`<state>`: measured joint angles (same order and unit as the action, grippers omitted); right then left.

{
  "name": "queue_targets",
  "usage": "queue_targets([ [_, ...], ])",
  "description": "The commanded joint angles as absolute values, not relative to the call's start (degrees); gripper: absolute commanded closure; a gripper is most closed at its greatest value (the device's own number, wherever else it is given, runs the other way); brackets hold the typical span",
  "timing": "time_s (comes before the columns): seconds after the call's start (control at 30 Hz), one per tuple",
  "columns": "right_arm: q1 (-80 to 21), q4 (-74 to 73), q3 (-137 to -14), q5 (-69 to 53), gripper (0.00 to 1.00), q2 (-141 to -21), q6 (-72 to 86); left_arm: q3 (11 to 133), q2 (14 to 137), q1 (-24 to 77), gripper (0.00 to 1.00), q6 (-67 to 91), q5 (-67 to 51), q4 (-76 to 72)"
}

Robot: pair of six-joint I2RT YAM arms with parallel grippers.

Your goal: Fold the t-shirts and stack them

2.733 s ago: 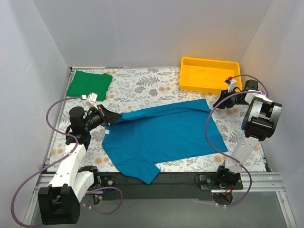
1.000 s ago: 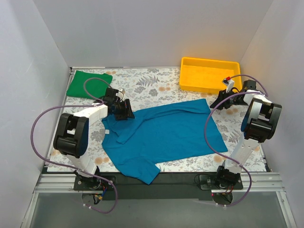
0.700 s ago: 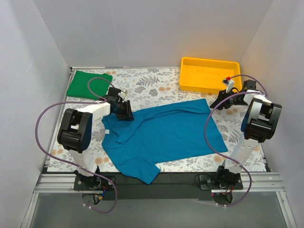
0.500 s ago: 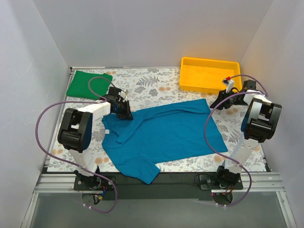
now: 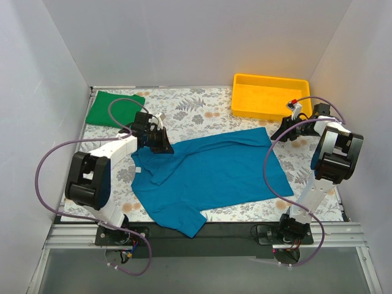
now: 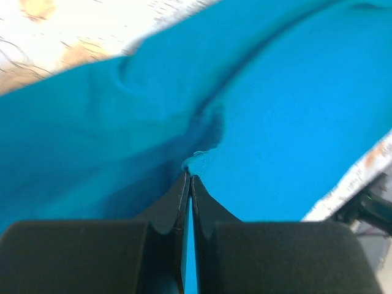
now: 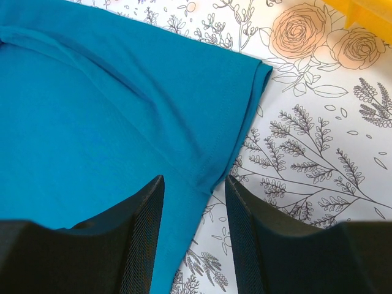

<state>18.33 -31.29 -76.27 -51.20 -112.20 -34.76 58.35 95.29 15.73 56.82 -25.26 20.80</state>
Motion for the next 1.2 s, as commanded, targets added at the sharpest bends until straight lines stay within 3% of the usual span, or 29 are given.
queue_targets([
  [0.0,18.3,-31.9,-76.6,-52.6,0.48,-110.8,-35.7,55.9,89.2,16.2,1.00,57.9,-32.4,20.7],
  [0.27,18.4,-32.1,-76.7,-52.9,0.48,-110.5,-35.7,47.7,87.0,18.5,0.99,58.4,-43.1,20.6],
  [0.4,18.3,-32.3,-76.7,-52.6,0.48,-110.6,-35.7,47.1,87.2,20.6,0.55,58.6,-46.9,21.4],
  [0.43,18.3,-32.2,-76.8,-52.4,0.48,-110.6,-35.7,47.3,85.9,20.5,0.48,58.9,-46.8,21.4],
  [0.5,18.3,-32.4,-76.8,-52.3,0.48,-110.5,-35.7,48.3,83.9,20.6,0.46,59.4,-45.2,21.3],
  [0.77,18.1,-32.9,-77.2,-50.4,0.48,-110.8,-34.9,46.9,70.8,20.5,0.38,61.5,-17.7,24.7],
  [0.97,17.1,-33.0,-77.7,-49.6,0.48,-112.1,-33.8,39.8,68.8,20.7,0.37,62.9,-18.2,24.8],
  [1.17,17.0,-33.0,-77.7,-49.1,0.48,-112.4,-33.8,41.2,71.6,21.1,0.37,62.4,-17.5,24.3],
])
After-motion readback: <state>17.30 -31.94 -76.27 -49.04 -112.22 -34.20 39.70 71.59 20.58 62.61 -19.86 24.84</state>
